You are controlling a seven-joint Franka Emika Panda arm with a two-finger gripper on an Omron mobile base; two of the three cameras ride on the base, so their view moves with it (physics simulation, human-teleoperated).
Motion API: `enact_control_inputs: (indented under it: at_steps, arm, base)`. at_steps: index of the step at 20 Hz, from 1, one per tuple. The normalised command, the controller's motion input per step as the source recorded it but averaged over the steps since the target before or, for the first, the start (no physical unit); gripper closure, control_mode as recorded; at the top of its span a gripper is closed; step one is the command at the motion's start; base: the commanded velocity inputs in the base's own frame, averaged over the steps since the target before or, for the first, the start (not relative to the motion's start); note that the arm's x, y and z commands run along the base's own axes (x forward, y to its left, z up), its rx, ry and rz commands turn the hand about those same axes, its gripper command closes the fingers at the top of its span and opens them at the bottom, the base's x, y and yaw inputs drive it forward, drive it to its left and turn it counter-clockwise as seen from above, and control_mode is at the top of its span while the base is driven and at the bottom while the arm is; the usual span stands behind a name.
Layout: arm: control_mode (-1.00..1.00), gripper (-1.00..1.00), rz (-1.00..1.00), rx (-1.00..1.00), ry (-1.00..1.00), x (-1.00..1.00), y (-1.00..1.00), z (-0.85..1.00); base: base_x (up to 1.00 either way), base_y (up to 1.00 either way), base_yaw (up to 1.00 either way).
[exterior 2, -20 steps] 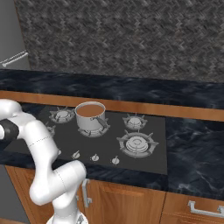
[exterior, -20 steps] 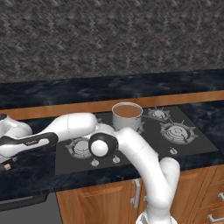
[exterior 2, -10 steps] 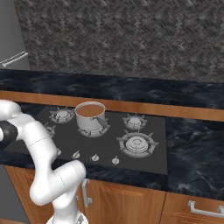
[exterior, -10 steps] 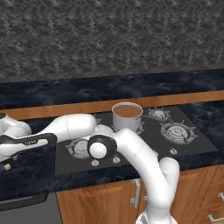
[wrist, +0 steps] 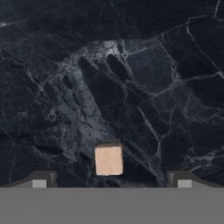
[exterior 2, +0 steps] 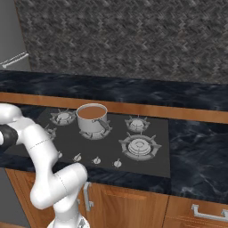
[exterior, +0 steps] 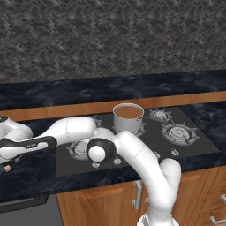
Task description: Pick up the sugar cube(s) and place them in the saucepan with hot chocolate.
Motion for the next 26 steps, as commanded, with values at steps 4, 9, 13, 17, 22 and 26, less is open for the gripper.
enact_control_inputs:
  at_steps: [4,9,13,17,22,26]
  arm:
    - [-1.00,-1.00,-0.01,0.00,0.00,0.14,0.08,-0.04]
    - [-1.00,-1.00,0.00,0.00,0.00,0.15,0.08,-0.14]
    - [-1.00,-1.00,0.00,0.00,0.00,-0.04,0.00,-0.03]
    - [-1.00,-1.00,0.00,0.00,0.00,-0.20,0.00,0.00]
    - [-1.00,-1.00,0.00,0.00,0.00,-0.22,0.00,-0.04]
    - [-1.00,-1.00,0.00,-0.01,0.00,-0.01,0.00,-0.16]
  base:
    - [0.00,0.00,0.00]
    - [0.00,0.00,0.00]
    - [0.00,0.00,0.00]
    - [0.00,0.00,0.00]
    - [0.00,0.00,0.00]
    - [0.00,0.00,0.00]
